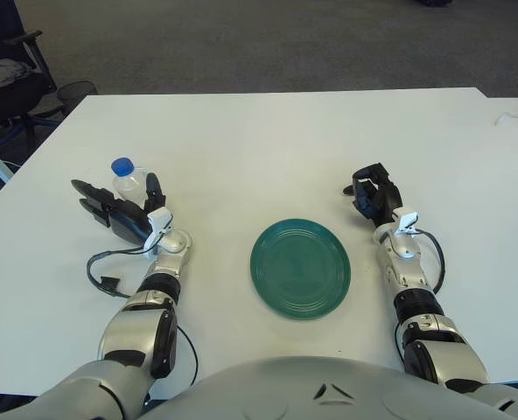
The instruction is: Put the bottle into the plate.
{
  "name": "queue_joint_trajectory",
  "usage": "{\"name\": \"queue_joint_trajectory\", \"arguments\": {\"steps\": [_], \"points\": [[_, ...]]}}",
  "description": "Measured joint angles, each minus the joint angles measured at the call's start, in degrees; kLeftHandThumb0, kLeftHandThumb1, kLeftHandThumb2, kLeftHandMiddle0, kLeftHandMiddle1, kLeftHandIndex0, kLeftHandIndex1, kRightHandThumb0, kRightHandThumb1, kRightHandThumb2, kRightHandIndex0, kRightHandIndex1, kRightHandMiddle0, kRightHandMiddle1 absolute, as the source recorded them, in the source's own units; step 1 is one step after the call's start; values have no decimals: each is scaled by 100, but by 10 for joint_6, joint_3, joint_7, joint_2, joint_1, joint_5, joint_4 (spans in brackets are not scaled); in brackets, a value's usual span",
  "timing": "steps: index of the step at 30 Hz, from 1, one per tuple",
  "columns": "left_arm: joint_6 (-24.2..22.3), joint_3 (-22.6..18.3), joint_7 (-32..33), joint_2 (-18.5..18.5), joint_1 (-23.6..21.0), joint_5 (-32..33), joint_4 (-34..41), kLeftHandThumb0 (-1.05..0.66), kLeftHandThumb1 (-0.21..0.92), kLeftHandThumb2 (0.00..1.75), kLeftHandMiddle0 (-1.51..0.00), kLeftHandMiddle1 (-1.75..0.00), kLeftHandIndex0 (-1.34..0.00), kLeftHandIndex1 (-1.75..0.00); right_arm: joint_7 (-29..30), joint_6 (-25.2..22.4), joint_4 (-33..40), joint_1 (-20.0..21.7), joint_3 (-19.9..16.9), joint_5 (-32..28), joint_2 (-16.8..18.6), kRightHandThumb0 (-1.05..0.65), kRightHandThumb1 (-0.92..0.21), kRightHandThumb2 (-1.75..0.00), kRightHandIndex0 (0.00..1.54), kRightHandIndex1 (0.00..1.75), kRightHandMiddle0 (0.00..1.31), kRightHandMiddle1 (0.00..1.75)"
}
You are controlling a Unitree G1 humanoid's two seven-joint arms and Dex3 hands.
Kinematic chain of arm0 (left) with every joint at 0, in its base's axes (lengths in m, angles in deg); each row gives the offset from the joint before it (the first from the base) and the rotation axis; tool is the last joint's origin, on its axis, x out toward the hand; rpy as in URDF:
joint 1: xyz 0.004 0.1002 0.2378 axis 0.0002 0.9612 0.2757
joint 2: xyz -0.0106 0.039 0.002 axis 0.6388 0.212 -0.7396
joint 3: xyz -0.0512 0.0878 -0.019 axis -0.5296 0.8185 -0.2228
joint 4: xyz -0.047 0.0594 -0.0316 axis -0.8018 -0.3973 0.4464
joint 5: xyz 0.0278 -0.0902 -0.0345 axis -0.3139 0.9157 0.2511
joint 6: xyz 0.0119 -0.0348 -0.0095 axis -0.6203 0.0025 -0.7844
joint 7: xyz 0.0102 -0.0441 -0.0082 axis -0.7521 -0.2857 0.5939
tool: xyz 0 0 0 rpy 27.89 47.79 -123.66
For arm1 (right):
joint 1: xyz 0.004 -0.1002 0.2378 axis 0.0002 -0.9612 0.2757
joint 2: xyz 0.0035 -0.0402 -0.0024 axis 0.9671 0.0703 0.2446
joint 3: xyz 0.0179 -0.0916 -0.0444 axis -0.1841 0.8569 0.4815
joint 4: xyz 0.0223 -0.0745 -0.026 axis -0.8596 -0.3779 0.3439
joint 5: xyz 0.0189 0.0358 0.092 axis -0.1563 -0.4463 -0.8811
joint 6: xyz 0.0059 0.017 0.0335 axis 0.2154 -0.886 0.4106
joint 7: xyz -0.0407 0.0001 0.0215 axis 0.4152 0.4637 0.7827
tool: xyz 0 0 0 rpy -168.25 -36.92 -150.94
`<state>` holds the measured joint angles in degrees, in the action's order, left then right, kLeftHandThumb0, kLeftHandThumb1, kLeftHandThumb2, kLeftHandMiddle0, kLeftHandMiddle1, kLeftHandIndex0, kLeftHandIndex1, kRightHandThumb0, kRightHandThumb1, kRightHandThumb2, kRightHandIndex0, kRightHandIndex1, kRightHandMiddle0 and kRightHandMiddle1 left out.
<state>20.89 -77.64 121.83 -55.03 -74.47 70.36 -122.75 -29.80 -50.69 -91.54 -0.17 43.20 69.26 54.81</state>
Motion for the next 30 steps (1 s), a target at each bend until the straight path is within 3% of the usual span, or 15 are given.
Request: {"name": "queue_joint_trajectory", "arguments": {"steps": [18,30], "points": [[3,-3,23,13,-22,1,-41,-105,92,41,-10,-2,0,0,-6,11,-7,0,-1,0,-4,-1,-87,-54,31,149,19,175],[6,-1,27,17,-24,-3,-45,-105,92,35,-17,-6,-1,-9,-11,14,-9,0,-3,-1,-5,-1,-87,-54,31,149,19,175]]}}
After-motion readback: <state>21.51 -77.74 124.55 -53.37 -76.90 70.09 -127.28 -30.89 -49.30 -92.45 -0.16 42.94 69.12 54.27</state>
